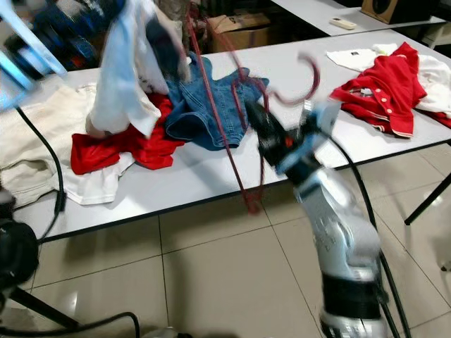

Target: Hang hanger

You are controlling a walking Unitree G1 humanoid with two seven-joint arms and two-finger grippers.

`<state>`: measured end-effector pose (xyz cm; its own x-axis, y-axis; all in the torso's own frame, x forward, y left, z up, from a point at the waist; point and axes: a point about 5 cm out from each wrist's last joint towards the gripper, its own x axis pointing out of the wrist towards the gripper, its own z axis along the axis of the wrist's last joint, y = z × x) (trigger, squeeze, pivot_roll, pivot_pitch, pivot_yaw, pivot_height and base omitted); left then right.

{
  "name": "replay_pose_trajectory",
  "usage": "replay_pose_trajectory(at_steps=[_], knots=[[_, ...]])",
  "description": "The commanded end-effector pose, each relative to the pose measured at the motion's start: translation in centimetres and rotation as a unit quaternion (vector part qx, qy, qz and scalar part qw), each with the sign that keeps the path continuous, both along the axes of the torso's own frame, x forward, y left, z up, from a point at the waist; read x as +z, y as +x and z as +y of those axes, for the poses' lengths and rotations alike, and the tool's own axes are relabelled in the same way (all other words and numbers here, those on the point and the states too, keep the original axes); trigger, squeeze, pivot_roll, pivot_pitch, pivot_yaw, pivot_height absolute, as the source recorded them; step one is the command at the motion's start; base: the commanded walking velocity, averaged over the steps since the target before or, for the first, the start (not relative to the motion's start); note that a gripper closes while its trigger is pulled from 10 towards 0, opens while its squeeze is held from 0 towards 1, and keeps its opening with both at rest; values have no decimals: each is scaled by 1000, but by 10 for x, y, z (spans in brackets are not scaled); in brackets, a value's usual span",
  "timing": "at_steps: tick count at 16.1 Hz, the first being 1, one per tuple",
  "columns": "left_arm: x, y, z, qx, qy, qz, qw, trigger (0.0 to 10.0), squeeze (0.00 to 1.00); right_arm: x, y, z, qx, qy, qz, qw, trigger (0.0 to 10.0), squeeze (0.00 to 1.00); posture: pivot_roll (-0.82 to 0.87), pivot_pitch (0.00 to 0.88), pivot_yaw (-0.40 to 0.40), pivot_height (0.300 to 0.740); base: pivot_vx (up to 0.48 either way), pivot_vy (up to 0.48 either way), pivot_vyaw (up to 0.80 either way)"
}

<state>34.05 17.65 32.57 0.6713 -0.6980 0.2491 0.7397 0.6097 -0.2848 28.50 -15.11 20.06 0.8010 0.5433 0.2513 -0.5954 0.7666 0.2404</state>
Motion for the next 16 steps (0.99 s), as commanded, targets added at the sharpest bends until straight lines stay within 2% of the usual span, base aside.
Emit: replay_pose_trajectory(at_steps=[1,4,6,7,11,13,16], knots=[[-9,4,0,22,18,24,999,0,0,4,-8,1,21,-6,-9,1000,10000,0,-43,0,76,740,0,0,0],[-23,10,5,52,5,52,997,0,0,-7,-36,-10,58,-37,3,998,10000,0,-56,0,81,740,0,0,0],[-26,12,7,65,2,58,996,0,0,-11,-47,-9,90,-53,10,994,10000,0,-56,0,80,740,0,0,0],[-28,12,5,56,-5,60,997,0,0,-17,-55,-6,125,-73,24,989,10000,0,-58,0,79,740,0,0,0],[-30,2,-11,-6,0,61,998,0,0,-19,-48,5,141,-71,28,987,10000,0,-48,0,69,740,0,0,0],[-35,-9,-22,-43,5,65,997,0,0,-21,-40,6,132,-76,32,988,10000,0,-44,0,62,740,0,0,0],[-40,-14,-21,-43,5,70,997,0,0,-19,-34,5,120,-76,33,989,10000,0,-41,0,56,740,0,0,0]])
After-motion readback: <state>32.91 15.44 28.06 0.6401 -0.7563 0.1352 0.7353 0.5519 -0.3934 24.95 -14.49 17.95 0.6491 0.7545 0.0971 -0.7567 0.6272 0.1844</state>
